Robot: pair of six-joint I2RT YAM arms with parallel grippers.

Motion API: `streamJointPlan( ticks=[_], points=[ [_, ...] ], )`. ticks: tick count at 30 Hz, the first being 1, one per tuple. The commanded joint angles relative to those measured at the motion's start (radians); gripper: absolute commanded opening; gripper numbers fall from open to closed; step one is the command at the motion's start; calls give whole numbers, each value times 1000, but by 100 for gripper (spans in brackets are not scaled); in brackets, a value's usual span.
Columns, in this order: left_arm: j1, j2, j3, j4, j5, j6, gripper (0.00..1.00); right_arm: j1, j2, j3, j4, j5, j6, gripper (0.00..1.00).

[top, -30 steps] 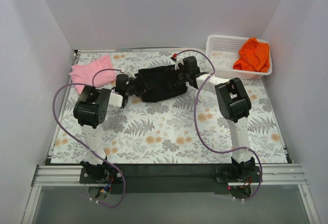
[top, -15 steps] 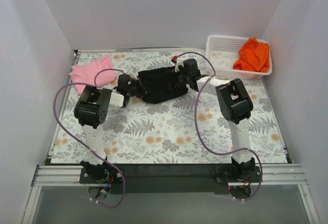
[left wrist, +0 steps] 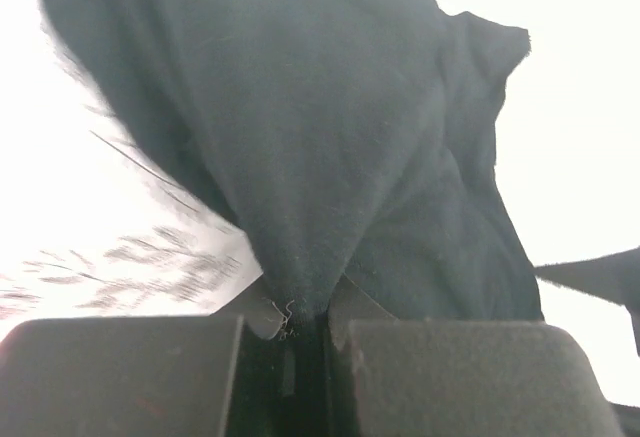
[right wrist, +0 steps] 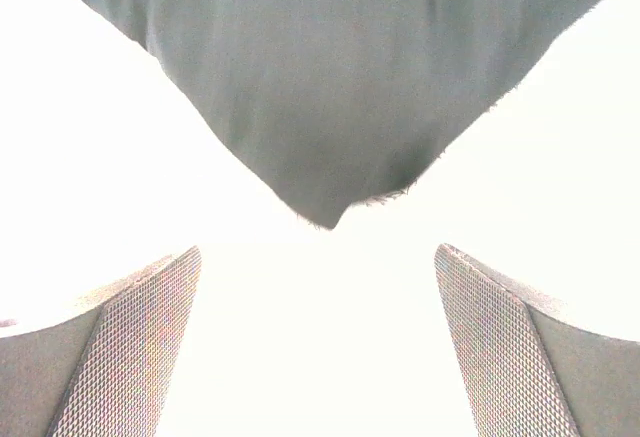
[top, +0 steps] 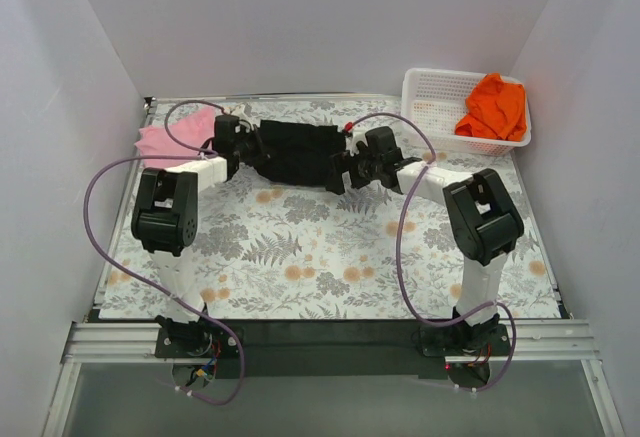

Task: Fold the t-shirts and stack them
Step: Neatly place the folded tshirt to the corner

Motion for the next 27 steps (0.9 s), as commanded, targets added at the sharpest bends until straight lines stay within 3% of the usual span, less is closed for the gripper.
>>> streamJointPlan(
  ticks=[1, 13, 20, 27],
  points=[
    [30, -74, 104, -81, -54, 68, 0, -1, -69, -52, -30, 40, -17, 90],
    [92, -28, 327, -244, -85, 223, 0, -1, -130, -175, -14, 77, -47, 90],
    [164, 57, 544, -345, -29, 280, 0, -1, -152, -199, 10, 43, -34, 90],
    [246, 97, 665, -415, 27, 303, 0, -1, -167, -209, 18, 37, -34, 90]
  ],
)
